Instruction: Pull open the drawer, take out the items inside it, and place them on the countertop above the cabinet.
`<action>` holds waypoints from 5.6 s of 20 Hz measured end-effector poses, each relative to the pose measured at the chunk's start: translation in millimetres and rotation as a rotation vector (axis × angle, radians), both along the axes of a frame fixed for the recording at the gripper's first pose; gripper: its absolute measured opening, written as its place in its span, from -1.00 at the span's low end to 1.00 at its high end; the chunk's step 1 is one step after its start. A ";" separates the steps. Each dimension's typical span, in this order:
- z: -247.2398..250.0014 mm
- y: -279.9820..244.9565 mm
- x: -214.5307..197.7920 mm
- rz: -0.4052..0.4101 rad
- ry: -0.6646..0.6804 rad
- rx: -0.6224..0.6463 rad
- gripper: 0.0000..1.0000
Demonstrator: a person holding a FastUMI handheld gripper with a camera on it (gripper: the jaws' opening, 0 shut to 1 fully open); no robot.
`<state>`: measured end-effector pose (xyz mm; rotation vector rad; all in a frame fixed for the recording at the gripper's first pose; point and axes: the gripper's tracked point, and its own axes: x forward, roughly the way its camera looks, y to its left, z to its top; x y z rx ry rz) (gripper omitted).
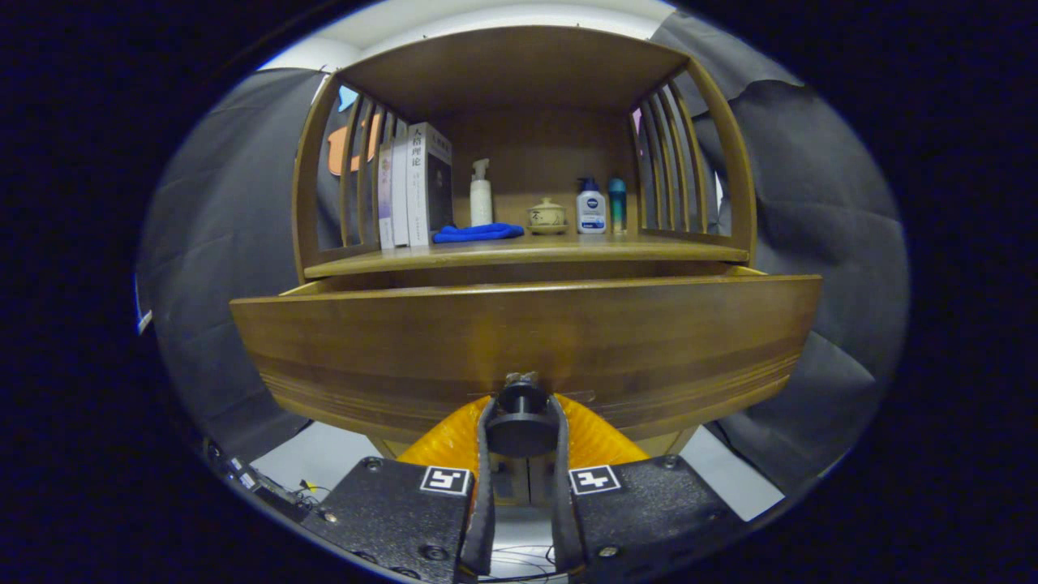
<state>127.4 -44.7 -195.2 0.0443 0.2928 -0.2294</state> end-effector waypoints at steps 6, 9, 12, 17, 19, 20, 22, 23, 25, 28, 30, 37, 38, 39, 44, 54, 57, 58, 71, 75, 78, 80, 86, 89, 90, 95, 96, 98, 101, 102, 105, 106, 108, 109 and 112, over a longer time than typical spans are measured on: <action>-8.2 5.8 -29.7 0.010 0.005 0.022 -0.37; -10.0 8.8 -40.3 0.023 0.007 0.032 -0.37; -11.7 10.5 -51.6 0.031 0.012 0.042 -0.37; -15.8 17.6 -70.8 0.050 0.024 0.038 -0.37; -17.6 19.9 -76.0 0.053 0.033 0.035 -0.37; -18.1 20.2 -76.0 0.052 0.037 0.033 -0.37; -19.9 20.1 -77.4 0.056 0.056 0.026 -0.37; -19.5 17.8 -79.0 0.051 0.066 0.016 -0.25; -20.8 12.1 -84.2 0.045 0.081 0.007 -0.01; -18.2 7.7 -92.2 0.057 0.095 0.022 0.43; -8.3 7.8 -98.1 0.080 0.097 0.017 0.63; 66.4 13.1 -107.2 0.142 0.034 0.008 0.73; 74.4 13.1 -103.9 0.154 0.039 0.012 0.74; 83.5 13.5 -100.8 0.168 0.042 0.014 0.74; 102.7 5.0 -69.0 0.196 0.107 0.005 0.75; 70.1 -3.2 4.0 0.190 0.424 0.108 0.75; 57.6 -2.1 23.1 0.174 0.518 0.177 0.73; 52.8 -2.9 26.2 0.165 0.556 0.193 0.73; -22.4 -5.6 37.8 -0.016 0.948 0.289 0.64; -31.4 -6.5 36.8 -0.018 1.040 0.250 0.63; -34.0 -7.8 39.4 -0.053 1.082 0.190 0.62; -34.6 -8.2 41.4 -0.061 1.081 0.169 0.50; -33.5 -3.0 50.0 -0.029 1.034 0.149 -0.04; -21.6 -5.9 57.4 -0.034 0.987 0.140 -0.24; -17.2 -4.8 59.8 -0.023 0.975 0.152 -0.25; 39.7 -5.4 59.9 0.027 0.871 0.156 -0.26; 54.2 -7.3 62.1 0.037 0.845 0.158 -0.25; 87.7 -10.6 68.4 0.050 0.790 0.156 -0.26; 128.7 -19.3 89.5 0.045 0.718 0.138 -0.26; 140.8 -22.7 96.7 0.040 0.704 0.131 -0.26; 161.1 -31.4 127.5 0.015 0.677 0.120 -0.26; 163.3 -32.4 139.4 0.006 0.677 0.111 -0.26; 161.8 -35.4 164.8 -0.014 0.679 0.091 -0.26; 158.2 -34.7 176.7 -0.022 0.682 0.085 -0.26; 141.3 -28.7 206.9 -0.029 0.691 0.089 -0.22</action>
